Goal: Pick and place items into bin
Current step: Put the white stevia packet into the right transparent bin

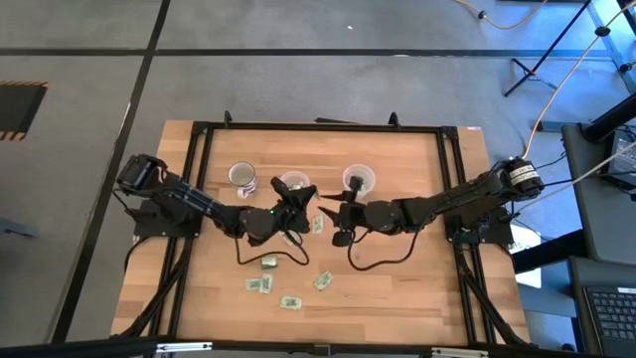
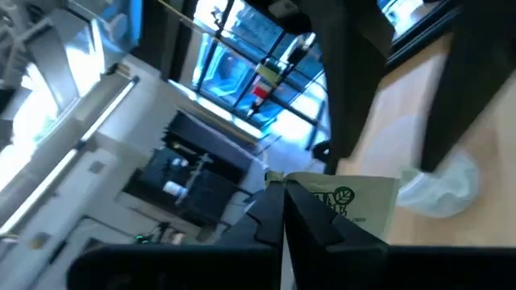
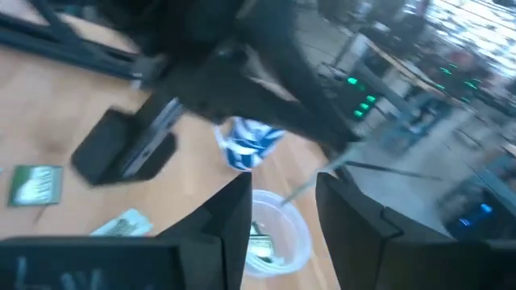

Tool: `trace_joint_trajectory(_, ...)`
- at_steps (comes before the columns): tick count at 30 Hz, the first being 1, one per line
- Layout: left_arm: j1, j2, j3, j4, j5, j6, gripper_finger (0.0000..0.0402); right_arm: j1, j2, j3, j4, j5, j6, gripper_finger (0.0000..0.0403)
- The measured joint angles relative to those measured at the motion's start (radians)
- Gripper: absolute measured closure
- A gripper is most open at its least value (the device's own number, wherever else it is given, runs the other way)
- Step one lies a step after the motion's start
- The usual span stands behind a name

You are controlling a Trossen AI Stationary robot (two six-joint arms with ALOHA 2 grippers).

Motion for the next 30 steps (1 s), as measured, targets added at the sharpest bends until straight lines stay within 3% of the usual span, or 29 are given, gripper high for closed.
trace_joint_trajectory(3,0.000,0.019,0.000,0.046,-0.041,0.040,0.0399,0.000,0.000,0.000,-0.003,0.066,0.022,0.0260)
trace_joint_trajectory(22,0.000,0.033,0.000,0.189,0.006,0.063,0.0399,-0.001,0.000,0.000,-0.003,0.067,0.105,0.0261)
trace_joint_trajectory(30,0.001,0.032,0.000,0.202,0.042,0.032,0.0399,-0.002,0.000,0.000,0.001,0.067,0.118,0.0303)
